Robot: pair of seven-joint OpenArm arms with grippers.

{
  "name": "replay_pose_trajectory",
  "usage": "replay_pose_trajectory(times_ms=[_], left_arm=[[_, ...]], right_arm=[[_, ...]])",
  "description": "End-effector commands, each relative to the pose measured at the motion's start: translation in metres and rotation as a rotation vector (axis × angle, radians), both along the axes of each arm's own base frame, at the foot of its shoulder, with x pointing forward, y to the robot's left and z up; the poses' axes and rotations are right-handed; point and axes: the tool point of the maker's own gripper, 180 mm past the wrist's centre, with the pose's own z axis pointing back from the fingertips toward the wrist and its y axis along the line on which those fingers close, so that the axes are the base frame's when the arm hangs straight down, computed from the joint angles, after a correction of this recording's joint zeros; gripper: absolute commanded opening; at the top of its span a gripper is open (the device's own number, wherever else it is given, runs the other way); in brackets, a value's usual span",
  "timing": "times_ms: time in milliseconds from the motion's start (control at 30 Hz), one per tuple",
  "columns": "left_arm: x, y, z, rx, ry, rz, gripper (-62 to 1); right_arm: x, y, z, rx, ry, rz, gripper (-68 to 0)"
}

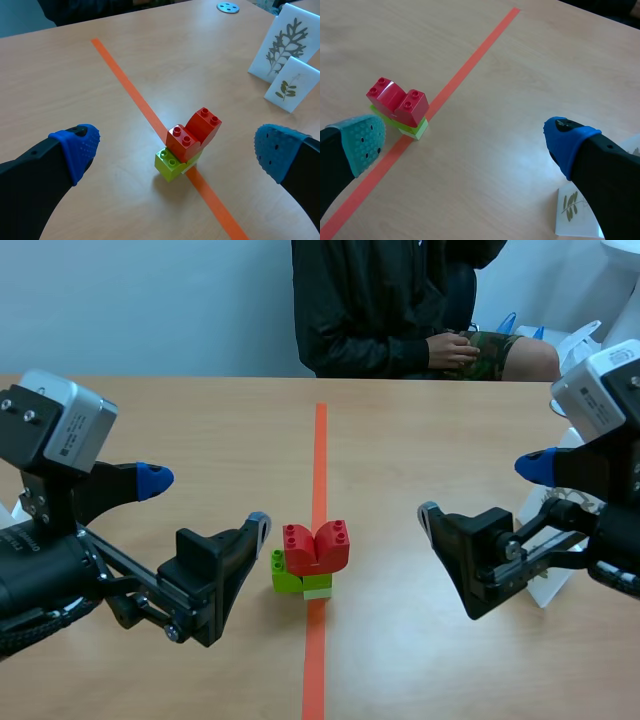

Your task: Sort the leaf by its shape. The table is split by an orange tape line. A compound leaf with several leaflets goes to the left side, a simple leaf with one blade goes to the right side. Return to the home posture when a red brick is placed on the table.

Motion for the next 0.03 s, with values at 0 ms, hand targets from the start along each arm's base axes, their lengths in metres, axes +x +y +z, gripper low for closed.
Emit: replay_pose_trajectory(times_ms=[0], left_arm=[[0.0017,-0.0018,0.0103,-0.022,-0.03,0.001,1.4]], right_arm=[[0.0031,0.0023,0.0107,0.013,-0.035,0.006,0.3]])
